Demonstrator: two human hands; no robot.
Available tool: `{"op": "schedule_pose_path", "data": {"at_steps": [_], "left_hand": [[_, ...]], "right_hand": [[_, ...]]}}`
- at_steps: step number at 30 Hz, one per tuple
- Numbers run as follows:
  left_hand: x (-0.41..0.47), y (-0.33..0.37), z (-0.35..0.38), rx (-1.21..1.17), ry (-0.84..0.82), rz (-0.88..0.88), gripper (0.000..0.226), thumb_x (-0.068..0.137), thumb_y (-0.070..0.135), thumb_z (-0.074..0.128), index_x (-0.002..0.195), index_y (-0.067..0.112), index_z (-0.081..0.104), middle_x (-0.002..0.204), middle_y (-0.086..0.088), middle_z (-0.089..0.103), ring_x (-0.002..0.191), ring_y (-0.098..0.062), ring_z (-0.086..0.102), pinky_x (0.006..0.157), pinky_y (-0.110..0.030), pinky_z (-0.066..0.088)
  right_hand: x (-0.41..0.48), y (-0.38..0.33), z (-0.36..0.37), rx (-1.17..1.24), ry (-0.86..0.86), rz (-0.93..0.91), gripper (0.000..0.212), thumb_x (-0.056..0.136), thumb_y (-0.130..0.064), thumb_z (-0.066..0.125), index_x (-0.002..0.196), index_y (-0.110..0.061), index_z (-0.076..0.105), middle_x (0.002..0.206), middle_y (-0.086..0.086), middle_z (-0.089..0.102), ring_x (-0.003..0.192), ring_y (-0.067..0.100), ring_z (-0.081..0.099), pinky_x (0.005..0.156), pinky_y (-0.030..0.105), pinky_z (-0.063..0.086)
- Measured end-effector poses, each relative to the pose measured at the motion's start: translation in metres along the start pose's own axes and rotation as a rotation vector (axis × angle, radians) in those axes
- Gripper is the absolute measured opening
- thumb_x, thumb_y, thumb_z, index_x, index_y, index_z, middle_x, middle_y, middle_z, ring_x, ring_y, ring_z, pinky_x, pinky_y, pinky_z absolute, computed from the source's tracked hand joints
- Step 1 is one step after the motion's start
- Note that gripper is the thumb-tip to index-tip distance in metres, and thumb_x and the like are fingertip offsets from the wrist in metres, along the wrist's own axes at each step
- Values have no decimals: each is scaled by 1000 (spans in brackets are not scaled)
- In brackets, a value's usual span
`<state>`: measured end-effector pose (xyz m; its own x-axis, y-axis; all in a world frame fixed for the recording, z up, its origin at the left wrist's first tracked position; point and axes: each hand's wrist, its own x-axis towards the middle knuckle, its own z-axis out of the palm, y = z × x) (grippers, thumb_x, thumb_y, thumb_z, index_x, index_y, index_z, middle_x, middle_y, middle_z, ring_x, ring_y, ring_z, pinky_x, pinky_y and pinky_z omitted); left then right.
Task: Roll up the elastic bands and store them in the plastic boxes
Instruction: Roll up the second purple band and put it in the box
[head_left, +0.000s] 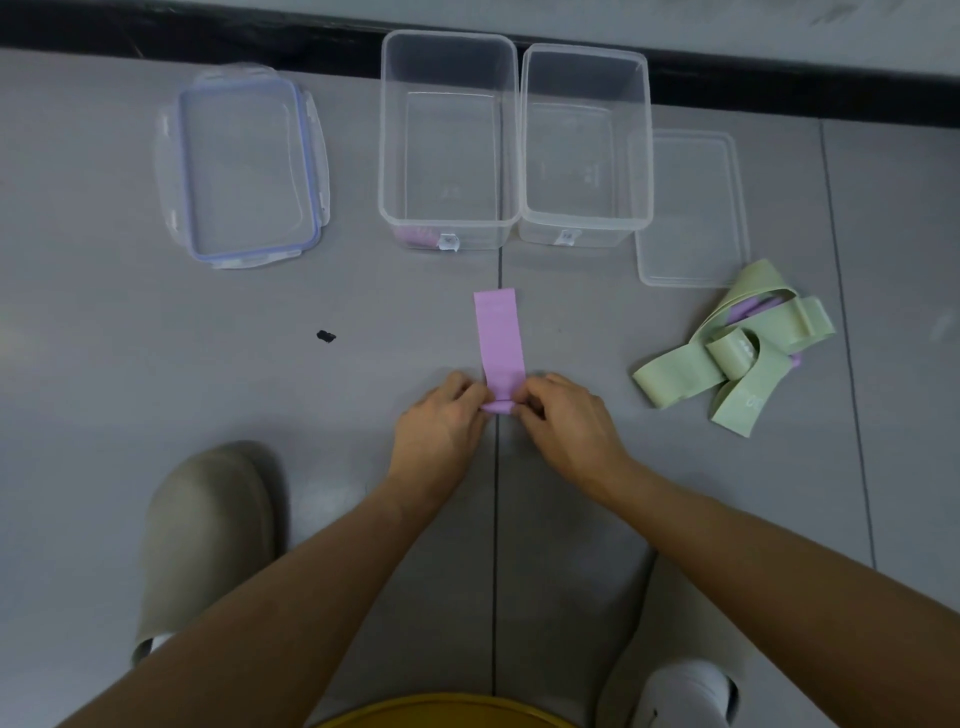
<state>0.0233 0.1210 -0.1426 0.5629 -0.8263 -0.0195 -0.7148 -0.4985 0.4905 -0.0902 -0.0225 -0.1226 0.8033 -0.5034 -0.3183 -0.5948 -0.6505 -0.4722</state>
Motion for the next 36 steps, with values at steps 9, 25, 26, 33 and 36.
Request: {"op": "schedule_pose_path", "data": {"at_steps": [9,25,26,33,36], "left_hand": [[9,1,-7,19,-77,87,27,91,38,47,106,28,68,90,-3,59,65,-29,62,50,-35,48],[19,-1,-14,-24,-120,48,19,92,31,55,102,26,71,95,0,63,78,-26,65,63,-32,48],[19,-1,-14,-36,-127,36,18,92,30,57,102,27,71,96,0,63,79,-26,65,65,-32,48],[22,2,-9,-115,-76,-61,8,87,24,63,91,19,67,92,-2,61,78,-26,61,65,-33,47],[24,5,-9,-80,-82,-22,16,89,29,56,87,16,66,89,-5,59,73,-29,60,61,-35,45]], "right_hand": [[-2,1,0,92,15,18,9,93,-33,61,99,-27,63,95,-7,68,87,17,63,77,34,51],[-1,2,-2,91,40,-5,12,92,-32,64,99,-23,61,91,-10,57,81,13,56,68,30,42],[-2,3,-2,100,45,0,10,91,-31,64,97,-24,60,90,-10,57,80,12,55,67,30,42],[7,0,-10,64,28,-15,4,92,-29,62,91,-25,62,94,-6,65,87,18,60,73,34,48],[8,0,-9,74,29,18,3,92,-29,61,91,-26,61,95,-6,64,88,18,59,74,35,47]]}}
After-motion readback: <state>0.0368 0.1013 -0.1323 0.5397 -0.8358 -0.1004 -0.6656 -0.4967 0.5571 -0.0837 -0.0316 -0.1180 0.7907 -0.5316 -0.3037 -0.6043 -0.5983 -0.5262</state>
